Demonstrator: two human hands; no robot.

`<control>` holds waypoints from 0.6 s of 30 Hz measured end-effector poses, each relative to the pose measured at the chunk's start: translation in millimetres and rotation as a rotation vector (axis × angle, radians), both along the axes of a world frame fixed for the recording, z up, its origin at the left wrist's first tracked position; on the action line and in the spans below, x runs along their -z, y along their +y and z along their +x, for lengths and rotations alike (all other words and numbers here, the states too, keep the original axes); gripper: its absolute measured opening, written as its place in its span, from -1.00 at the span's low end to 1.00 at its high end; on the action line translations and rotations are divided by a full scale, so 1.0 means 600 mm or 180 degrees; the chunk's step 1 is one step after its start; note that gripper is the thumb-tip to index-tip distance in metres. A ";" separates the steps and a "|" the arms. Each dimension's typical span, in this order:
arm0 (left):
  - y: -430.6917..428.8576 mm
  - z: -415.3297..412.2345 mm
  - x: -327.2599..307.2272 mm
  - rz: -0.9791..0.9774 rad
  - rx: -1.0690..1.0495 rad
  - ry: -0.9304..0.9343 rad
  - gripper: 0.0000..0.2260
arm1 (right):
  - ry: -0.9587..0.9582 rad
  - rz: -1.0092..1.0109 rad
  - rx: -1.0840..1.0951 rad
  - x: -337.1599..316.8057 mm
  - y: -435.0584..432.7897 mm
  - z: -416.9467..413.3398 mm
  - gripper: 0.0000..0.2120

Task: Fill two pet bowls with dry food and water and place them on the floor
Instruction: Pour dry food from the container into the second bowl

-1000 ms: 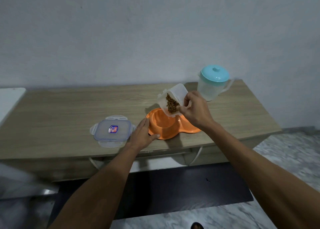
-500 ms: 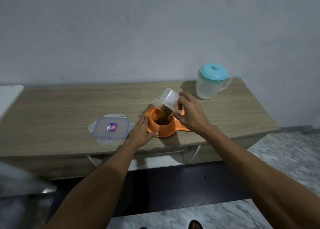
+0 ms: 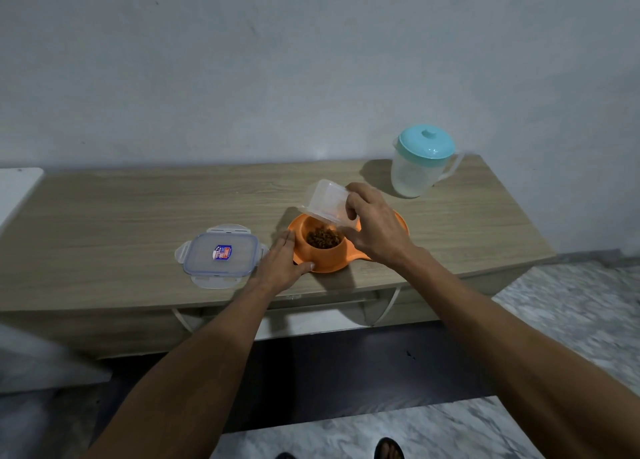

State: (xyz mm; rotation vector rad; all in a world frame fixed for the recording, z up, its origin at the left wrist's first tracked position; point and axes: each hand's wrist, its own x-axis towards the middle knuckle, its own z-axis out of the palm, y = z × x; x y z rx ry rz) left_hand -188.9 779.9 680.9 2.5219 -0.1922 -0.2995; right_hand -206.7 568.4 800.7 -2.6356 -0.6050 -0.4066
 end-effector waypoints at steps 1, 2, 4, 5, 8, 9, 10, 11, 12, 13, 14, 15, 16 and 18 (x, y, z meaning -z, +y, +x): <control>-0.001 0.000 0.000 -0.0015 0.0000 -0.0033 -0.18 | 0.0007 0.0036 0.0050 0.001 -0.001 0.002 -0.60; -0.001 -0.001 -0.001 -0.0037 0.0007 -0.0072 -0.19 | 0.0008 0.0077 0.0103 0.002 -0.002 0.004 -0.61; -0.002 -0.002 -0.002 -0.0083 0.0027 -0.0127 -0.20 | -0.0022 0.0146 0.0186 0.001 -0.005 0.007 -0.63; -0.002 -0.003 -0.003 -0.0093 0.0037 -0.0137 -0.21 | -0.0038 0.0177 0.0214 -0.001 -0.006 0.007 -0.64; 0.000 -0.003 -0.003 -0.0134 0.0059 -0.0177 -0.22 | -0.0037 0.0299 0.0291 -0.003 -0.008 0.008 -0.67; 0.000 -0.004 -0.005 -0.0157 0.0064 -0.0176 -0.23 | -0.0024 0.0389 0.0356 -0.002 -0.009 0.010 -0.67; 0.000 -0.004 -0.005 -0.0173 0.0062 -0.0175 -0.24 | 0.0000 0.0517 0.0468 0.000 -0.009 0.012 -0.67; 0.000 -0.004 -0.005 -0.0178 0.0054 -0.0173 -0.25 | 0.0035 0.0687 0.0628 0.001 -0.008 0.015 -0.68; 0.000 -0.004 -0.004 -0.0177 0.0045 -0.0167 -0.26 | 0.0090 0.0888 0.0828 0.000 -0.007 0.017 -0.69; 0.000 -0.004 -0.004 -0.0180 0.0041 -0.0171 -0.28 | 0.0170 0.1104 0.1042 -0.001 -0.006 0.020 -0.69; -0.001 -0.004 -0.004 -0.0178 0.0037 -0.0180 -0.30 | 0.0261 0.1323 0.1234 -0.003 -0.005 0.023 -0.70; -0.001 -0.004 -0.004 -0.0171 0.0040 -0.0188 -0.30 | 0.0366 0.1543 0.1402 -0.004 -0.005 0.027 -0.70; -0.002 -0.004 -0.004 -0.0162 0.0042 -0.0189 -0.31 | 0.0497 0.1768 0.1543 -0.005 -0.003 0.031 -0.70; -0.001 -0.002 -0.001 -0.0153 0.0033 -0.0158 -0.28 | 0.0784 0.2222 0.1774 -0.002 0.003 0.046 -0.69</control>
